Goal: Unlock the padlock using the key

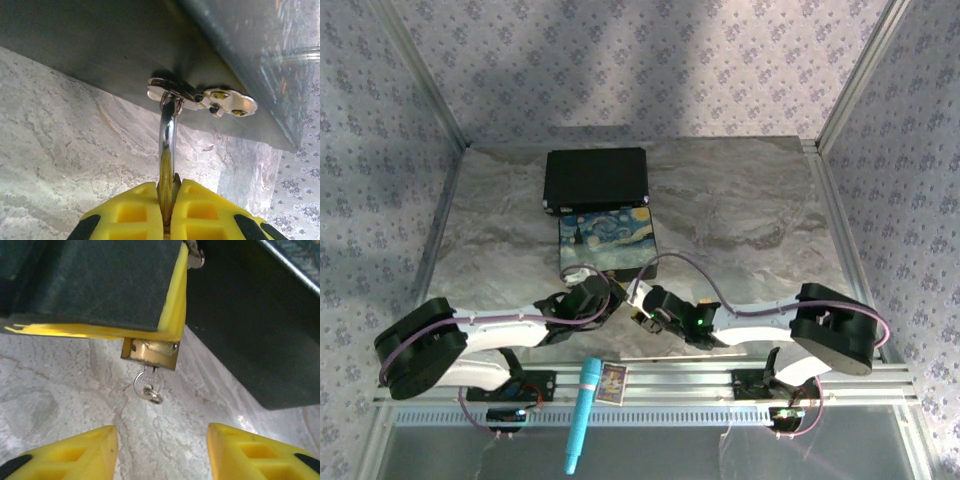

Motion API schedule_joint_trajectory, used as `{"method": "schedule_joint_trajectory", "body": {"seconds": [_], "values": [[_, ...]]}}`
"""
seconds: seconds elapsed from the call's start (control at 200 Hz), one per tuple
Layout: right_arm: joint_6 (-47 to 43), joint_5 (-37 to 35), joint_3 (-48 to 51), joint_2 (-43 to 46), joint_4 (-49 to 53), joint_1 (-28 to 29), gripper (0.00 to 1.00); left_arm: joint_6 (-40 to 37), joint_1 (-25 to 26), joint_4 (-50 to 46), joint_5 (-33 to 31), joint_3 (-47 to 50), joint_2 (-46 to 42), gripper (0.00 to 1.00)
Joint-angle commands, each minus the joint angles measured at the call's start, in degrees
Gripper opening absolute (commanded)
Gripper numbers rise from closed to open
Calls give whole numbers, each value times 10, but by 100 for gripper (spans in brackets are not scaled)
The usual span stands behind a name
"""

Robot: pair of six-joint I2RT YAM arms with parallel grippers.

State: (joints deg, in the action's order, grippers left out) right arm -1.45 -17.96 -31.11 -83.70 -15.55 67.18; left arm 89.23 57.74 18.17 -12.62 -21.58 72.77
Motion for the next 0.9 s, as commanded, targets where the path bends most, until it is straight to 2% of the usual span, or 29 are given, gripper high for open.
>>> {"method": "schedule_joint_trajectory", "body": {"seconds": [0.0,0.25,0.51,0.58,0.66,0.735,0.9], "values": [[-18,-20,-7,-10,-38,3,47,2,-3,29,5,3,-7,0],[-5,2,-22,-48,-47,-2,44,-7,-3,24,9,0,-11,0],[-1,4,-30,-44,-54,-11,41,-4,-2,28,18,3,-9,0],[5,5,-32,-48,-56,-14,44,-1,-2,30,20,6,-10,0],[21,2,-32,-52,-59,-21,53,0,-2,30,19,8,-12,0],[31,-11,-25,-47,-70,-25,54,3,-2,30,17,10,-14,0],[37,-22,-11,-31,-86,-32,48,6,-2,32,15,13,-13,0]]}}
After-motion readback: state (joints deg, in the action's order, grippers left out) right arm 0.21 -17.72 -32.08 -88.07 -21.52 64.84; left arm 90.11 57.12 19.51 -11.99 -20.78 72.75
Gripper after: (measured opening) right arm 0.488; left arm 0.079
